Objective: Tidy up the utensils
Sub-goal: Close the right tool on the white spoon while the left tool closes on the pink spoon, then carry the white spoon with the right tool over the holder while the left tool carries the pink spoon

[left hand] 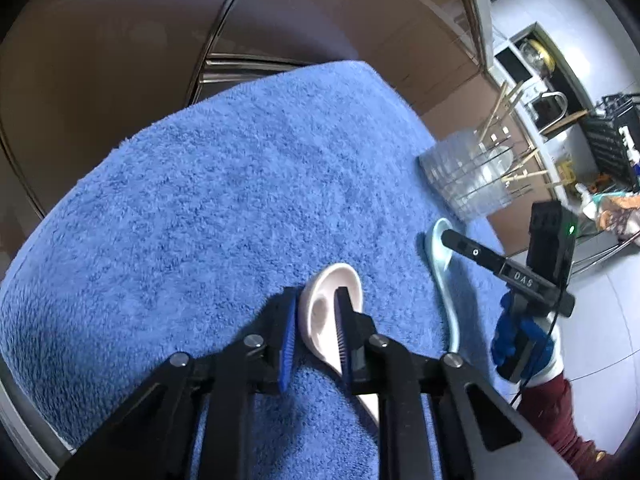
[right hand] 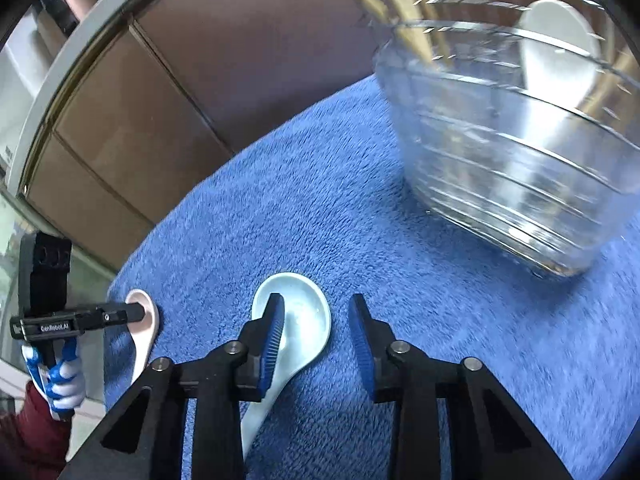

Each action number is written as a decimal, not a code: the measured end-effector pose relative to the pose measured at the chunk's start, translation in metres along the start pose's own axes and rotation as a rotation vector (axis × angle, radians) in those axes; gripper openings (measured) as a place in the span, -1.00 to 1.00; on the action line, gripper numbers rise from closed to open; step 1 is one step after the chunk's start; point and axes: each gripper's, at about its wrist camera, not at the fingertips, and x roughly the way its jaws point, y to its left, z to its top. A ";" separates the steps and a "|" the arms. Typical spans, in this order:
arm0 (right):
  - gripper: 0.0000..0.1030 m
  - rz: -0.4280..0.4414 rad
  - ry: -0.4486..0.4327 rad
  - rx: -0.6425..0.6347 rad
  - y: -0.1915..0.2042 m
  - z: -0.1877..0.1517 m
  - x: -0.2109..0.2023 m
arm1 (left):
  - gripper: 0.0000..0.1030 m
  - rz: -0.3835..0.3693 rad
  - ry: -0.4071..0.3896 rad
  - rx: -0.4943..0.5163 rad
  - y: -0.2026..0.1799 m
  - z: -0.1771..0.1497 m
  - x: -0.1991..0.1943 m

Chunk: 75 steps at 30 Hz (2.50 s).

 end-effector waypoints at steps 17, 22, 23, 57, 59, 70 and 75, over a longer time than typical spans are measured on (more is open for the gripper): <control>-0.85 -0.081 0.002 -0.116 0.021 -0.005 -0.022 | -0.82 0.156 -0.066 0.087 -0.030 -0.004 -0.006; -0.86 -0.143 -0.092 -0.126 0.033 -0.024 -0.061 | -0.83 0.164 -0.125 0.115 -0.042 -0.011 -0.028; -0.86 -0.152 -0.108 -0.125 0.035 -0.028 -0.066 | -0.83 0.164 -0.131 0.118 -0.044 -0.012 -0.030; -0.86 -0.604 -0.826 -0.165 0.063 0.028 -0.245 | -0.83 0.131 -0.490 0.351 -0.242 0.084 -0.090; -0.85 -0.638 -0.841 -0.176 0.053 0.043 -0.238 | -0.83 0.142 -0.533 0.359 -0.259 0.105 -0.080; -0.85 -0.664 -0.790 -0.175 -0.001 0.077 -0.188 | -0.83 0.304 -0.683 0.483 -0.314 0.147 0.007; -0.85 -0.660 -0.773 -0.163 -0.017 0.078 -0.176 | -0.82 0.330 -0.694 0.534 -0.322 0.139 0.040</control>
